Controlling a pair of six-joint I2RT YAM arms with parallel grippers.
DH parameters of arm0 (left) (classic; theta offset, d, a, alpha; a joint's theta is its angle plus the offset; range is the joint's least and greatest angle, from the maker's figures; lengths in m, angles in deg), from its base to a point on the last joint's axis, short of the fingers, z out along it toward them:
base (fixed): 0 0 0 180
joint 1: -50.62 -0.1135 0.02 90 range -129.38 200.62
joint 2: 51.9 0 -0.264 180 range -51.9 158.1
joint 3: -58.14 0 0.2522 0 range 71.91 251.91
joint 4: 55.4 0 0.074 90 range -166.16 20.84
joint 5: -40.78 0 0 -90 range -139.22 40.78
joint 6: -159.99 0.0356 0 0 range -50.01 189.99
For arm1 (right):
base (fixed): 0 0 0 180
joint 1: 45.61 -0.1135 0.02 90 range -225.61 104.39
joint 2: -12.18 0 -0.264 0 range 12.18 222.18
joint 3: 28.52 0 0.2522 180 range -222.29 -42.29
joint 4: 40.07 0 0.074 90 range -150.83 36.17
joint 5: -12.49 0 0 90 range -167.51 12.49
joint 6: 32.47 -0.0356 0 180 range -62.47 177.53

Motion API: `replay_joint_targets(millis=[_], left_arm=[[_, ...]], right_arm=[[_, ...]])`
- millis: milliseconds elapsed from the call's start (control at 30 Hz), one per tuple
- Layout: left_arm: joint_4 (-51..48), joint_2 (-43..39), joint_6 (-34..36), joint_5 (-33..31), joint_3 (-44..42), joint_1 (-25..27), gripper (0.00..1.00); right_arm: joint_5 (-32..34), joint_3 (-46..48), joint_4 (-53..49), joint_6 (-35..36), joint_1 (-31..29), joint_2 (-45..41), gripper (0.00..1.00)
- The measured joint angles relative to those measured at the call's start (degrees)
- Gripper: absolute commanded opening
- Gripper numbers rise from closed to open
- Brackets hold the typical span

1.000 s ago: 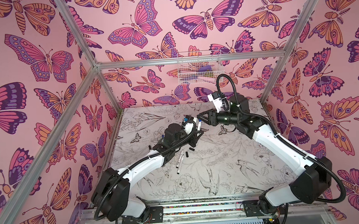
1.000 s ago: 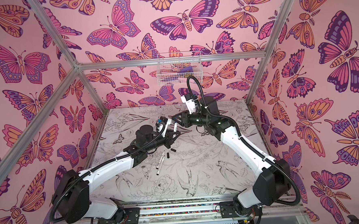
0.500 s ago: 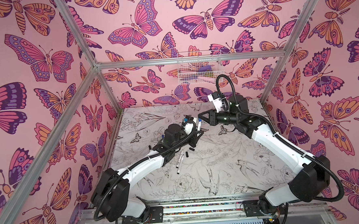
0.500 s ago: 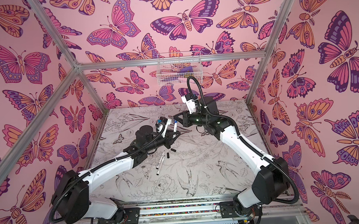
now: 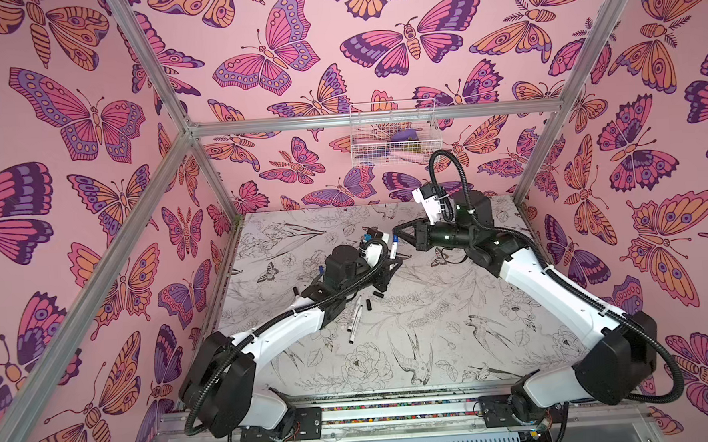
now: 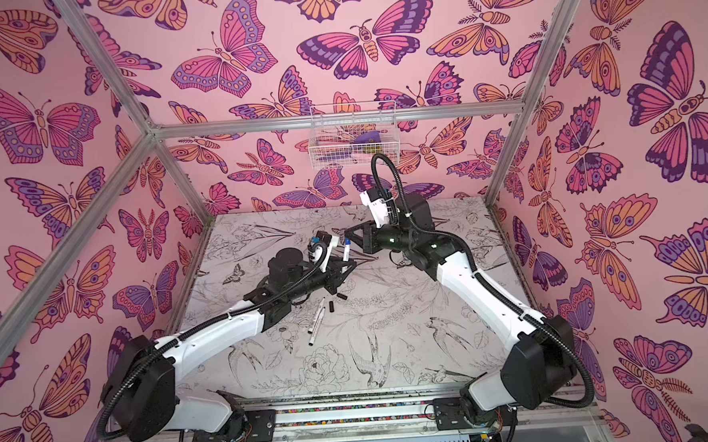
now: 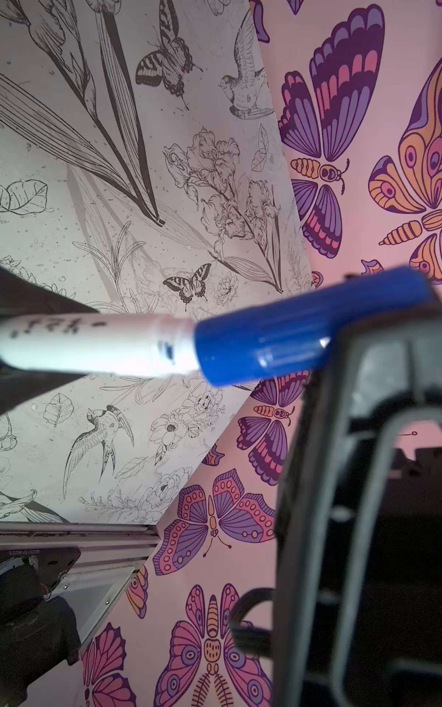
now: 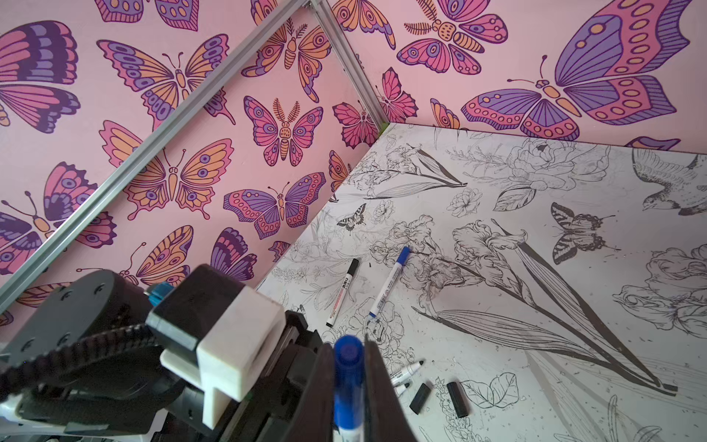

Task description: Insert the pens into the pen caps

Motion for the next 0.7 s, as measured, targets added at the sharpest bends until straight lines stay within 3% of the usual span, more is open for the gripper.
replay_joint_targets(millis=[200,433,700], left_arm=[[0.11,0.00,0.09,0.02,0.37,0.11,0.00],[0.66,0.00,1.01,-1.16,1.07,0.02,0.00],[4.00,-0.02,2.62,-2.38,0.59,0.52,0.00]], right_arm=[[-0.35,1.31,0.39,1.03,0.31,-1.42,0.10],[-2.16,2.03,-1.20,2.47,0.24,-2.43,0.38],[-0.55,2.08,-2.67,2.93,0.09,-3.17,0.45]])
